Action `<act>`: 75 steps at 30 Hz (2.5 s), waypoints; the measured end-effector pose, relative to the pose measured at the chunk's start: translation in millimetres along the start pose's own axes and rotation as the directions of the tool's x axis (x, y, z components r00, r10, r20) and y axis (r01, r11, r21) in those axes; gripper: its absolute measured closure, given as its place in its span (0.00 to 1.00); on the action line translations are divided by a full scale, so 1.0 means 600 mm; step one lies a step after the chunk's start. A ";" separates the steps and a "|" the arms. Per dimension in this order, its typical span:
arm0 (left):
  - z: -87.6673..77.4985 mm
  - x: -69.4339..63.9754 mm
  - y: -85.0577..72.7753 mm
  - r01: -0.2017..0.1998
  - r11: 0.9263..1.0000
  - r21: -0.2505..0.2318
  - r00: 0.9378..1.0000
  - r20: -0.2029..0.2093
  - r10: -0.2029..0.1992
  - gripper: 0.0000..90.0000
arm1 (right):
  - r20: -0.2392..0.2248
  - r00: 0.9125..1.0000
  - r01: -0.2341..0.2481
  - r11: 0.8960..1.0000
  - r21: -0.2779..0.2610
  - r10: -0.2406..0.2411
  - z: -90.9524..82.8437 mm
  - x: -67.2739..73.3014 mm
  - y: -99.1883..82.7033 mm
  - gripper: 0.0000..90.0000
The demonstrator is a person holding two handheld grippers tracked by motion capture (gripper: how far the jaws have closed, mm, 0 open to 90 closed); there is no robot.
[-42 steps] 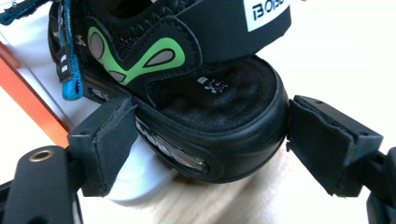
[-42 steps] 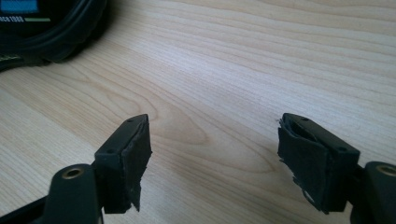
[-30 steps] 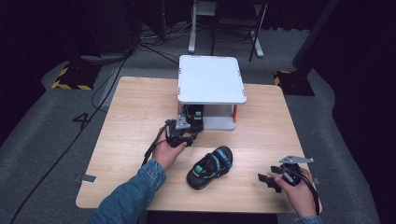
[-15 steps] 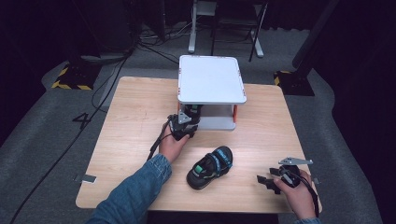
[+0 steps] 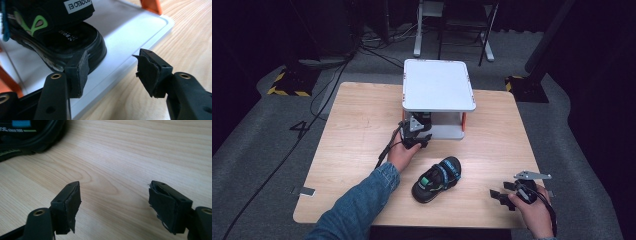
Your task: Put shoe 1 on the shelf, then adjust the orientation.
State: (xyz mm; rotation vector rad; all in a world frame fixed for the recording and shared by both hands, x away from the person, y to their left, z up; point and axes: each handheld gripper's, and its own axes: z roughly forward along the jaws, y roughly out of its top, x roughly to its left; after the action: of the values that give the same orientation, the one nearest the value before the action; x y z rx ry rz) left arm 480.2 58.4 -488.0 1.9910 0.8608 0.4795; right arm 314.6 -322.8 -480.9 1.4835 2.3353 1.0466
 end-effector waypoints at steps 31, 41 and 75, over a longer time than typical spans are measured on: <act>-0.294 0.056 -0.048 0.093 0.983 0.158 0.995 -0.057 -0.085 0.21 | -0.039 0.996 0.078 0.990 -0.116 -0.083 0.018 0.023 0.089 0.23; -0.331 0.086 -0.102 0.147 0.970 0.193 0.984 -0.128 -0.124 0.18 | -0.065 0.991 0.107 0.979 -0.172 -0.119 0.037 0.046 0.127 0.29; -0.379 0.101 -0.141 0.255 0.956 0.146 0.950 -0.220 -0.220 0.28 | -0.214 0.939 0.253 0.962 -0.105 -0.270 0.115 0.218 0.154 0.69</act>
State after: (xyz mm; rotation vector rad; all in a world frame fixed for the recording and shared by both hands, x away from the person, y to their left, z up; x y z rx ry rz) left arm 348.3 265.0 -439.0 1.9813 1.2923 0.4852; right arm 352.0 -156.7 -444.6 1.0351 2.5235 1.2696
